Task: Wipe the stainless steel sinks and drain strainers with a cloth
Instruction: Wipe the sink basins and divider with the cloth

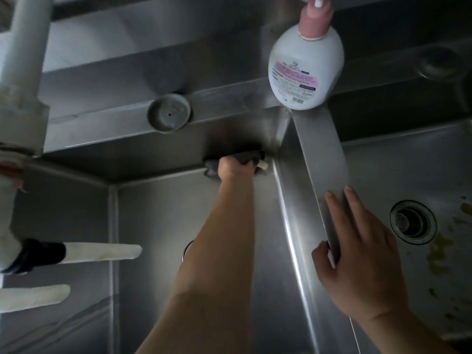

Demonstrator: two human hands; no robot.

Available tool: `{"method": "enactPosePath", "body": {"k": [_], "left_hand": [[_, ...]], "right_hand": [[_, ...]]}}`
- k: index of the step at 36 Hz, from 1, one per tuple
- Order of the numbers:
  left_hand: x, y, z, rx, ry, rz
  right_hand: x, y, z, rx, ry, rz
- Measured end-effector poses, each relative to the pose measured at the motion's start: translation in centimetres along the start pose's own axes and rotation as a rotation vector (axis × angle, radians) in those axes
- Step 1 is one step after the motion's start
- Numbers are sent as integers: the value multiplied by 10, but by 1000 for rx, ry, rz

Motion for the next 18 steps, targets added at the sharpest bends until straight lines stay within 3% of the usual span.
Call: {"method": "enactPosePath", "body": {"k": [1, 3, 10, 14, 18], "left_hand": [[-9, 4, -5, 2, -128, -81], [-5, 8, -11, 36, 15, -59], [-8, 28, -16, 129, 890, 246], [-29, 62, -34, 372, 1218, 260], [-44, 112, -39, 609, 1243, 175]], "right_hand": [[0, 0, 0, 2, -1, -1], [-1, -1, 0, -1, -9, -4], [-1, 0, 0, 5, -28, -2], [-1, -1, -2, 19, -35, -6], [0, 0, -1, 32, -41, -18]]}}
Point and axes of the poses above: each hand's wrist, its own y-axis away from the middle knuckle, its own z-axis out of the back of the hand, x = y × z, the point moved 10 cm from there along -y, towards the middle knuckle, and after that the axes turned 6 degrees about z, right-handed, at the moved point
